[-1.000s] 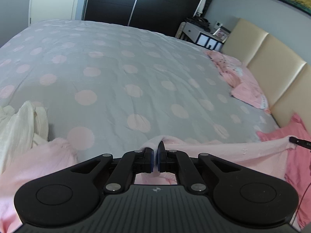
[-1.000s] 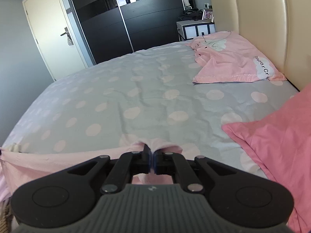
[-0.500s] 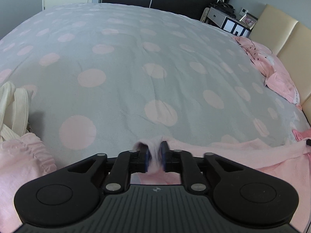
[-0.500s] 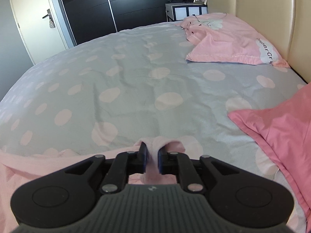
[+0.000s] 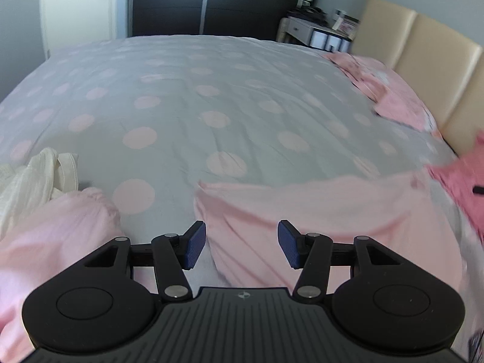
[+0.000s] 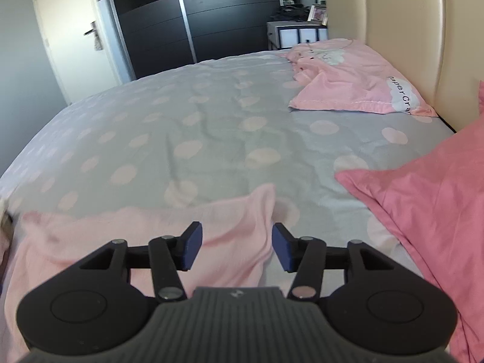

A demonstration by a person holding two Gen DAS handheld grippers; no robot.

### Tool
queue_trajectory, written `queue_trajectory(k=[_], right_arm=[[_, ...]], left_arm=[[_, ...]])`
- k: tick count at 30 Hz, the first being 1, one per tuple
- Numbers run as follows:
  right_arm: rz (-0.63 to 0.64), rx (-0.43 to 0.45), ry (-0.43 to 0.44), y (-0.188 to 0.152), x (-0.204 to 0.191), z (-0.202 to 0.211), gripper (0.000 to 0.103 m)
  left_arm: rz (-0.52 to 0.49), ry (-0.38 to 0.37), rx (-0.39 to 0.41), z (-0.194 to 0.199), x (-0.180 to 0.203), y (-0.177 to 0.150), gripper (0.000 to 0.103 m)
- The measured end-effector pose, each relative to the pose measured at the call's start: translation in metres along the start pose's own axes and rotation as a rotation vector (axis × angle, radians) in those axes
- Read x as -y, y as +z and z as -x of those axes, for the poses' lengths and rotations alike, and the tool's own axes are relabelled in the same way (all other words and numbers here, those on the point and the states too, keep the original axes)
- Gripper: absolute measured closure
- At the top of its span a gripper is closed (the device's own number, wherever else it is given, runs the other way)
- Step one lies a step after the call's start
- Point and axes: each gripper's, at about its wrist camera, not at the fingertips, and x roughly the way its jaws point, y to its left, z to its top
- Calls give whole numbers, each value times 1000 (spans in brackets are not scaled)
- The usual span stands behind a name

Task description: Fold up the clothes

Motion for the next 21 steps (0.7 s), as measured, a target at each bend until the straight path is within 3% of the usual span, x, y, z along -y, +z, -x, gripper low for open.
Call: queue_trajectory(k=[9, 13, 21], right_arm=[[169, -47, 81, -90, -27, 48, 45], [325, -44, 75, -116, -47, 49, 32], [824, -46, 48, -148, -94, 26, 29]], left_arm=[[-321, -26, -51, 43, 56, -86, 52], [-537, -9, -80, 36, 85, -125, 52], [-992, 44, -62, 3, 140, -172, 52]])
